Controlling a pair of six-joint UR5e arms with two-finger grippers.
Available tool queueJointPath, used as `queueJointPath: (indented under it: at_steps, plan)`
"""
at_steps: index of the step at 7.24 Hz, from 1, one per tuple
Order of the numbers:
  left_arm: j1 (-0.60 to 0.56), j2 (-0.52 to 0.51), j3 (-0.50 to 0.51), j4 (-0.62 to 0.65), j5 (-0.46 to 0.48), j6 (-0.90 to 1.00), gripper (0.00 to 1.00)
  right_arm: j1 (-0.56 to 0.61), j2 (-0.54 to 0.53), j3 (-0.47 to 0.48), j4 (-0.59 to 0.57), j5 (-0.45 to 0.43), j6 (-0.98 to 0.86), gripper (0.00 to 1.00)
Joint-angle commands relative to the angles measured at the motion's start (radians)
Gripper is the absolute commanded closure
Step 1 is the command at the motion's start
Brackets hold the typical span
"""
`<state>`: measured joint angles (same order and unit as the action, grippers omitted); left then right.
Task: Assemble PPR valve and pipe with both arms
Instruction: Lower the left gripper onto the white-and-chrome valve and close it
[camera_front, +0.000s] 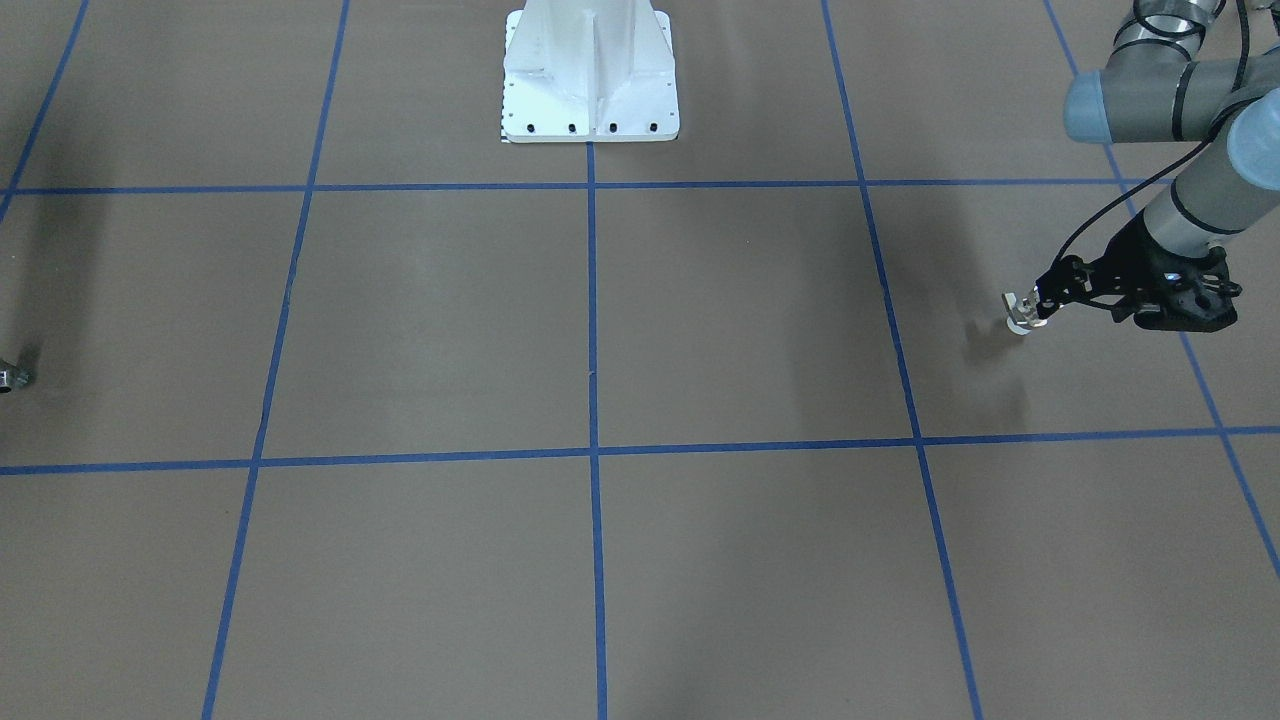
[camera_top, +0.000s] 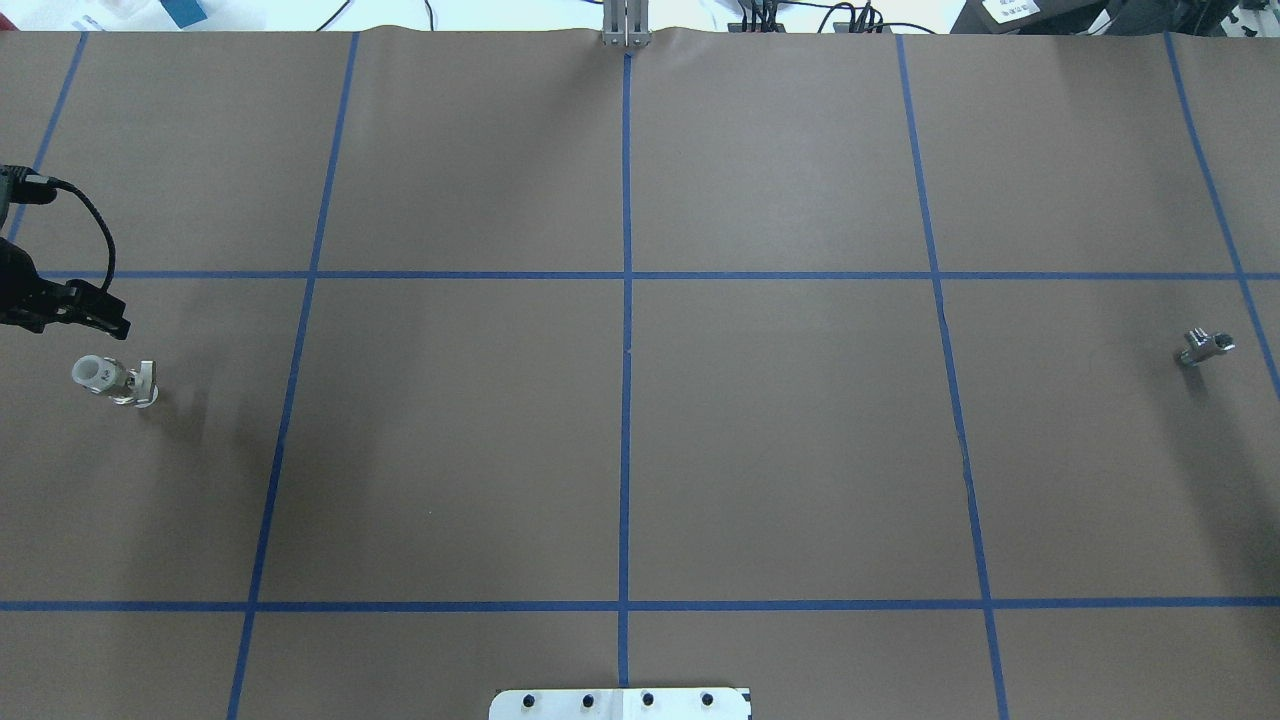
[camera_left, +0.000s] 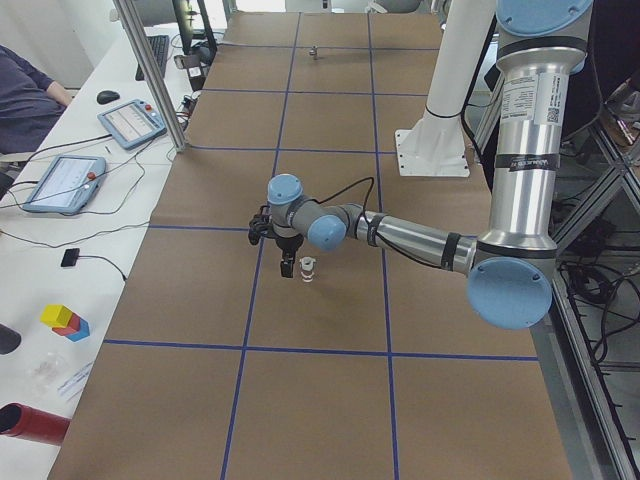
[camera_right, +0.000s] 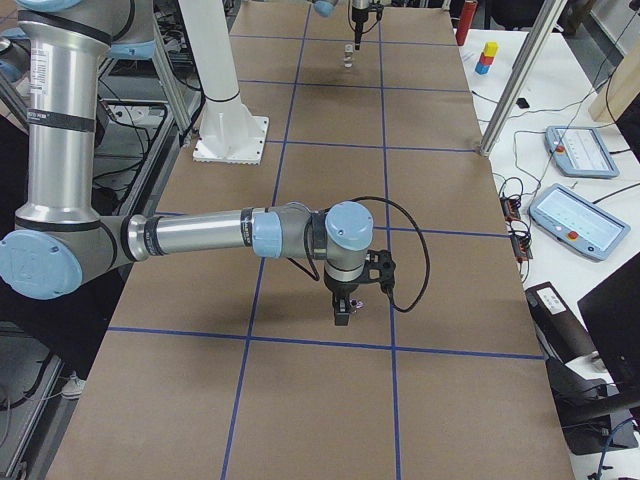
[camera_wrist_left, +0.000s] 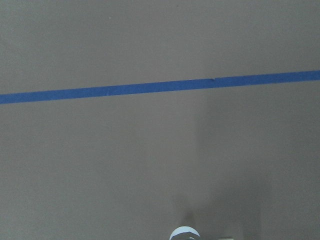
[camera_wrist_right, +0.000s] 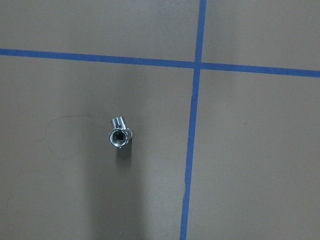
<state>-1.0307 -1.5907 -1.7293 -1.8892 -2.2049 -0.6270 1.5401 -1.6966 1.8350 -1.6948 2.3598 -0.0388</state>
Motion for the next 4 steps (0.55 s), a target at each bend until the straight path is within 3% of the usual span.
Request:
queueJointPath:
  at_steps: [1, 4]
  plan:
    - [0.021, 0.001, -0.001, 0.001, -0.001, 0.000, 0.00, -0.002, 0.000, 0.000, 0.000, -0.001, 0.003, 0.01]
    - [0.038, 0.035, -0.006, -0.008, -0.002, 0.000, 0.03, -0.003, 0.000, 0.000, 0.000, -0.002, 0.005, 0.01]
